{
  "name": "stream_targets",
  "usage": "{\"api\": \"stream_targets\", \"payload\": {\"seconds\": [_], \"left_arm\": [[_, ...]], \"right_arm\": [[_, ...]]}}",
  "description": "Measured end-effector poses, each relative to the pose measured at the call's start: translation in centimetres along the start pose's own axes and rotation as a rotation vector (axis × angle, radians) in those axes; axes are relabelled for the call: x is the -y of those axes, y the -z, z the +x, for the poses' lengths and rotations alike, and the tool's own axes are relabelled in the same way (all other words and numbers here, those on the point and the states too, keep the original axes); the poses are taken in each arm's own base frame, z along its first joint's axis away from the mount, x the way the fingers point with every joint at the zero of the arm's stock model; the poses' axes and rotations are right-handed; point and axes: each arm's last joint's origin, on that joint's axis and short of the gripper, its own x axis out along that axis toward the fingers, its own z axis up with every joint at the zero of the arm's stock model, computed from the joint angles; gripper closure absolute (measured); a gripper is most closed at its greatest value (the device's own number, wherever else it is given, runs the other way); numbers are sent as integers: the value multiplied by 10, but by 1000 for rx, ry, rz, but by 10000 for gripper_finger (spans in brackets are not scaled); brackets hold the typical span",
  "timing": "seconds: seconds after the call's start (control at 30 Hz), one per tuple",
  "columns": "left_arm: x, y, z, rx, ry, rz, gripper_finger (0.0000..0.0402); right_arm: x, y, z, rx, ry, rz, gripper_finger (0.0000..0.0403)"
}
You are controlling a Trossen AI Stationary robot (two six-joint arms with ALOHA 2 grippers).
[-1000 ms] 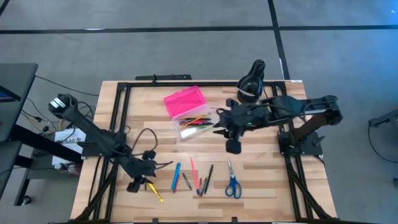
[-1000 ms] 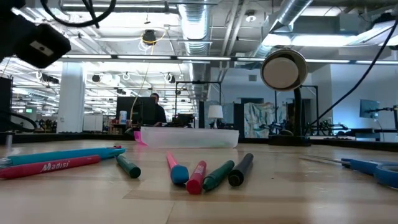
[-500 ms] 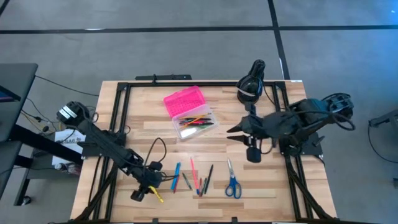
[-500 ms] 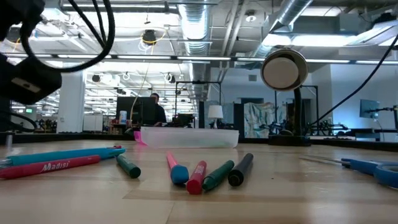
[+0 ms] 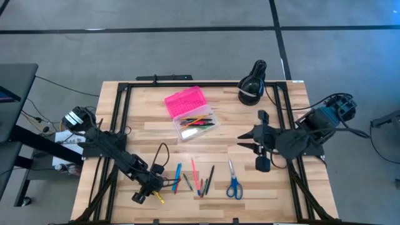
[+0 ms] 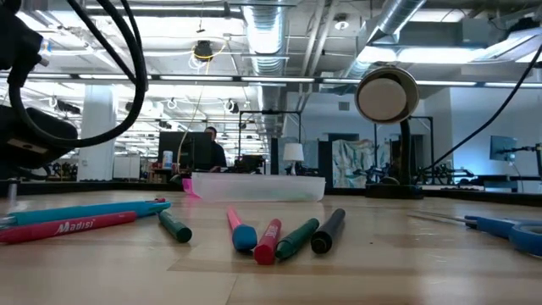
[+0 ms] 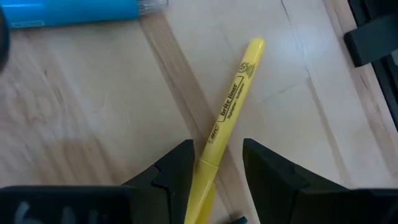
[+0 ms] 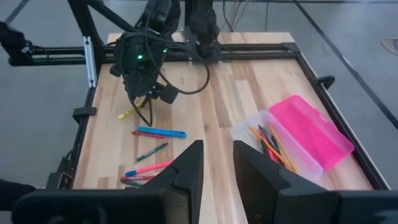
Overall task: Pick & place school supplies into a supply box
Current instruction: Put the yellow pen into the pink supply box
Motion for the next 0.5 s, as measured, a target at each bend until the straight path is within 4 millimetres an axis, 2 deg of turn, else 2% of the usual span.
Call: {"api": "stream_targets", "payload": {"seconds": [0.17, 0.5], "left_arm": [[-2, 4, 0, -30, -63, -5, 279], [-10, 5, -1, -50, -155, -66, 339]], "right_arm": [[-5, 5, -5, -2, 24, 9, 321], [-6, 9, -7, -21, 52, 38, 321]]}}
